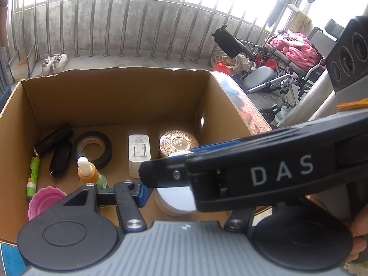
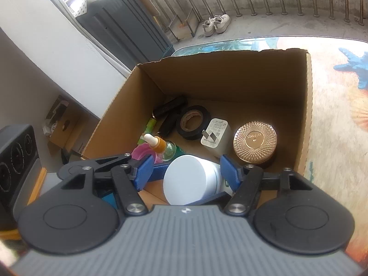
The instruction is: Organize rigid objects
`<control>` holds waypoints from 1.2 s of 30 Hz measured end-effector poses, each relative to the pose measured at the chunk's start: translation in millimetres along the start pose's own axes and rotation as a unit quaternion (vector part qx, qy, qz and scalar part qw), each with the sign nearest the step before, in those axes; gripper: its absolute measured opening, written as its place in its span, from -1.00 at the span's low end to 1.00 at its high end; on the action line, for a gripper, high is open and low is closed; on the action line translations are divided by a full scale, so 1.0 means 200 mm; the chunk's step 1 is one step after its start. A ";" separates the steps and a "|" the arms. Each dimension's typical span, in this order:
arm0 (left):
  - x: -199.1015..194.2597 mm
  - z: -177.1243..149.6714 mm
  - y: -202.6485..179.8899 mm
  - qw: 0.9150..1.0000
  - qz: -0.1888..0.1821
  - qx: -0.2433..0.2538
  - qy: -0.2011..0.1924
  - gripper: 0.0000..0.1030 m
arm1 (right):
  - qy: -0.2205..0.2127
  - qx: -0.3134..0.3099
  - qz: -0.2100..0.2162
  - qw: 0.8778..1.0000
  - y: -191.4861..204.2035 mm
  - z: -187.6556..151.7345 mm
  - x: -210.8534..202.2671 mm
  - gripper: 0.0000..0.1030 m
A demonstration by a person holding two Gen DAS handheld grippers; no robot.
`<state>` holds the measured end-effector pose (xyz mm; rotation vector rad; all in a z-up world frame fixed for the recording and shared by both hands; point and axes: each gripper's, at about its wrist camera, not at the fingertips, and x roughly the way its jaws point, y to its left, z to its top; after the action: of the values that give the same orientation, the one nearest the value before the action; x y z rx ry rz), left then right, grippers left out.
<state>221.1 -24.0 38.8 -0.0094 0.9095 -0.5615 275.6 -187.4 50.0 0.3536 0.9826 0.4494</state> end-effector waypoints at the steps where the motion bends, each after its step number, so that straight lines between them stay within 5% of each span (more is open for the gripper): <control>1: 0.00 0.00 -0.01 1.000 0.000 0.002 -0.002 0.24 | -0.002 -0.002 -0.001 1.000 0.00 0.00 0.00 0.28; 7: -0.01 0.01 -0.02 1.000 0.003 0.005 -0.006 0.34 | -0.022 -0.015 -0.022 0.999 0.02 0.00 -0.04 0.50; 21: -0.16 0.01 -0.08 0.999 0.012 0.031 -0.041 0.51 | -0.096 0.032 -0.003 0.995 0.00 -0.07 -0.23 0.52; 36: -0.60 -0.19 -0.13 0.991 0.014 0.057 -0.117 0.92 | -0.245 0.047 -0.005 0.968 0.22 -0.54 -0.75 0.97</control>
<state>122.5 17.3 109.6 0.0407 0.6483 -0.5730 101.8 -218.1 123.2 0.5168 0.5227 0.2857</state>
